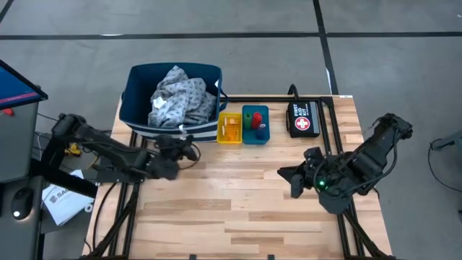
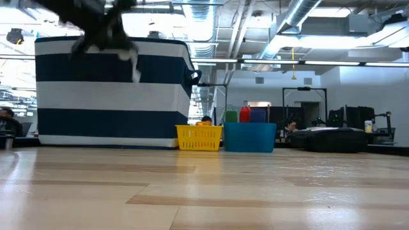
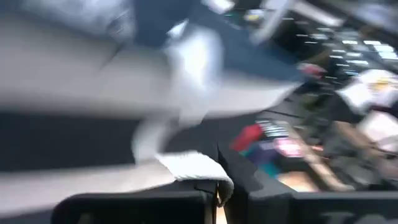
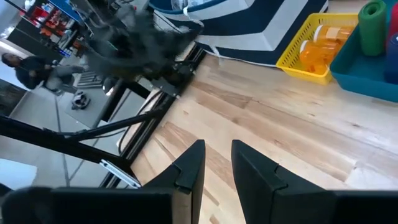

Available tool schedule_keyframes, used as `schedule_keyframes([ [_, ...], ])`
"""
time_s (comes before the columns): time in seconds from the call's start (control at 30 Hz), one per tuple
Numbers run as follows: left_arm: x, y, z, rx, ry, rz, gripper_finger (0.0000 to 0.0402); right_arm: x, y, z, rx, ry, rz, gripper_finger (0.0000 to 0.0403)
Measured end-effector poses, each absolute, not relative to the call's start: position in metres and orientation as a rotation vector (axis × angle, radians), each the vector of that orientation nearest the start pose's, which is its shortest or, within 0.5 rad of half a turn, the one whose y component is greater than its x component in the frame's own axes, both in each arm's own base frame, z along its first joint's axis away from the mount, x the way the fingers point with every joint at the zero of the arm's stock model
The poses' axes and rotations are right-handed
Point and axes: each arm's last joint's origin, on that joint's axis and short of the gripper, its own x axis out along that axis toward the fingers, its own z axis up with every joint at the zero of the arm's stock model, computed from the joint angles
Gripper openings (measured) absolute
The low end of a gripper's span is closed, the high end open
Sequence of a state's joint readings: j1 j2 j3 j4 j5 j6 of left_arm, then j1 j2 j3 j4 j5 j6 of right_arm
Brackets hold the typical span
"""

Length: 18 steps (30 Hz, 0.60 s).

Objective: Pick & place medical supplies in basket/bin
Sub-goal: Put the blue patient gown into the left blue bin

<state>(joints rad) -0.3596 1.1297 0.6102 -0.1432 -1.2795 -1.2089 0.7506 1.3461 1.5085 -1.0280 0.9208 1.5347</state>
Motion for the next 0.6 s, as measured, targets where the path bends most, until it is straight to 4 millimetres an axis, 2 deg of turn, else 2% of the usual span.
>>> schedule_keyframes([
  [0.17,0.196,-0.046,0.294,-0.526,-0.231,0.773,0.0000,0.198,0.154,0.396,0.828,0.295,-0.521,0.0077],
  [0.27,0.179,-0.035,0.329,-0.432,-0.361,0.737,0.0000,0.198,0.154,0.395,0.815,0.295,-0.521,0.0077],
  [0.43,0.163,-0.008,0.361,-0.290,-0.415,0.886,0.0000,0.198,0.154,0.395,0.798,0.298,-0.520,0.0077],
  [0.6,0.171,0.019,0.376,-0.209,-0.392,1.045,0.0000,0.198,0.153,0.395,0.798,0.298,-0.522,0.0077],
])
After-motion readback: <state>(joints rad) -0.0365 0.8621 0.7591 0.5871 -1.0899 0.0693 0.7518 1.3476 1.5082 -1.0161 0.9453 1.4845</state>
